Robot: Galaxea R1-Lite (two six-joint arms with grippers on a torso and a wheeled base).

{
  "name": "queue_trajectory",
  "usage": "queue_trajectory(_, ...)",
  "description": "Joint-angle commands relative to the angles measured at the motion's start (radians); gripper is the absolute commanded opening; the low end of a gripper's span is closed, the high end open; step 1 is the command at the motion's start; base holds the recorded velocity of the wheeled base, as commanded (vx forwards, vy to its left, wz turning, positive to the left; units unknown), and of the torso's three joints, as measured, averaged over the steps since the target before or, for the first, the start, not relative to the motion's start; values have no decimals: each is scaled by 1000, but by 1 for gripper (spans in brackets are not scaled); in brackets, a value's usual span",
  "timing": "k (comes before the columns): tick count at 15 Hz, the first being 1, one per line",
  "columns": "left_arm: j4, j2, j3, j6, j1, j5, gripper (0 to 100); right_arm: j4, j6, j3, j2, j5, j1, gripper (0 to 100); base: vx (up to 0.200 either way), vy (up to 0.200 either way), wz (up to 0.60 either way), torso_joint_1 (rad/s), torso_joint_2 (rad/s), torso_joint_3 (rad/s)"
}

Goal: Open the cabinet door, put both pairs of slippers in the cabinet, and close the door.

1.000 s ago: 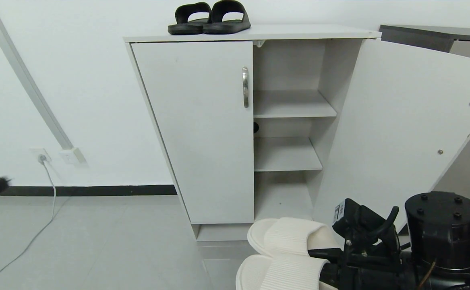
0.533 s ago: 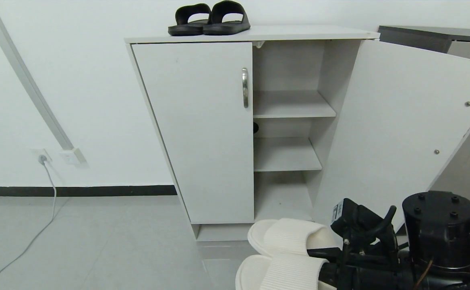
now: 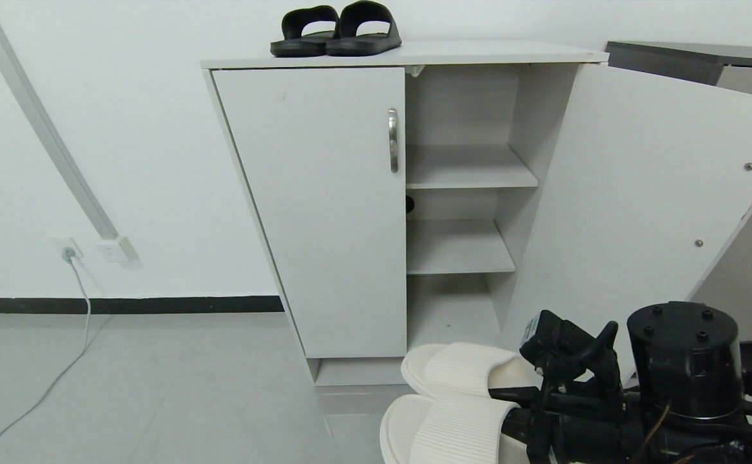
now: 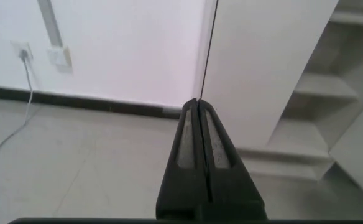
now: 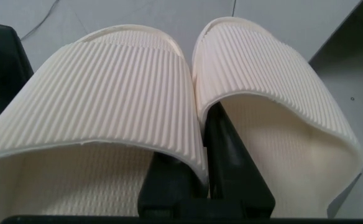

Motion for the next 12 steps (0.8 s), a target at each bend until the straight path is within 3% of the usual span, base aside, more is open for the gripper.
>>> queue_trajectory(1,-3,-4,20,4,0,-10,0,-4,0,-1,12,1,0,0,0,0,0,0,0,0)
queue_trajectory(2,-3,-2,20,10,0,-68,0,-7,0,-1,13,1,0,0,0,0,0,0,0,0)
queue_trajectory(4,42,-2,20,93,0,-113,0,-7,0,-1,16,2,1,0,0,0,0,0,0,0)
queue_trajectory(5,34,-2,20,112,0,-175,0,-9,-2,0,21,2,1,0,0,0,0,0,0,0)
queue_trajectory(8,35,-2,20,89,0,-174,0,-10,1,-26,53,-50,0,0,0,0,0,0,0,0)
queue_trajectory(9,35,-2,20,79,0,-166,0,-15,27,-71,88,-159,4,0,0,0,0,0,0,0)
queue_trajectory(12,35,-2,20,79,0,-165,0,-64,222,-202,205,-346,36,0,0,0,0,0,0,0)
